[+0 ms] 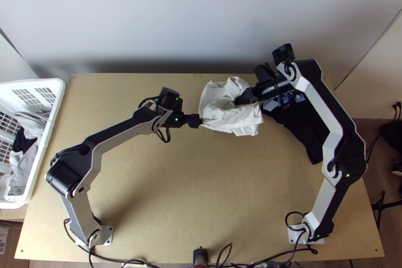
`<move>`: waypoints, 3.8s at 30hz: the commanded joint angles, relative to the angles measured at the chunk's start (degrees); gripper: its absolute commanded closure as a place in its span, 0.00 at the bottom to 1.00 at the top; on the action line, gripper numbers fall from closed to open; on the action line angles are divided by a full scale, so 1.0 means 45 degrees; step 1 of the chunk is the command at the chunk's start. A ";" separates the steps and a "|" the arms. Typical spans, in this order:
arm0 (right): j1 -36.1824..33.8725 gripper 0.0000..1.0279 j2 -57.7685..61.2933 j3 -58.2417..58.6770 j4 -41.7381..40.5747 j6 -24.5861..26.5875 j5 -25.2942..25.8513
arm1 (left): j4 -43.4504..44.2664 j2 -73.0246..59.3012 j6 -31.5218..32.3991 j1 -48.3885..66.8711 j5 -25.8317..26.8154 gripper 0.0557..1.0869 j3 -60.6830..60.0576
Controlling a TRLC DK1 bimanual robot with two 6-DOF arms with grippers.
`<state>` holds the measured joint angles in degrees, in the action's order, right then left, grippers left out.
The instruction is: Fold the t-shirt
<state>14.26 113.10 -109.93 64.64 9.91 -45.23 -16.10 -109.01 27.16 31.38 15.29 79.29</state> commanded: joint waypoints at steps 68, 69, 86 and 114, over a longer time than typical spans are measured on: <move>-0.8501 0.98 0.0101 -0.0102 0.2803 0.2563 -0.2546 | 0.3987 0.0963 0.6524 -0.3320 0.4649 0.05 -0.0822; -0.8638 0.98 0.0121 0.0151 0.2803 0.2661 -0.2546 | 0.3987 0.0963 0.6524 -0.3320 0.4649 0.05 -0.0822; -1.1646 0.09 0.0707 0.3315 0.0889 0.3090 0.0521 | 0.3968 0.1100 0.6504 -0.3398 0.4649 0.05 -0.0822; -0.4283 0.05 -0.3258 0.2749 -0.2099 -0.0191 0.0696 | 0.3909 0.1686 0.6465 -0.3437 0.4571 0.05 -0.1232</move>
<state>-14.24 90.83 -92.68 52.01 14.35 -33.54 1.52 -102.24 56.38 16.21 35.97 74.13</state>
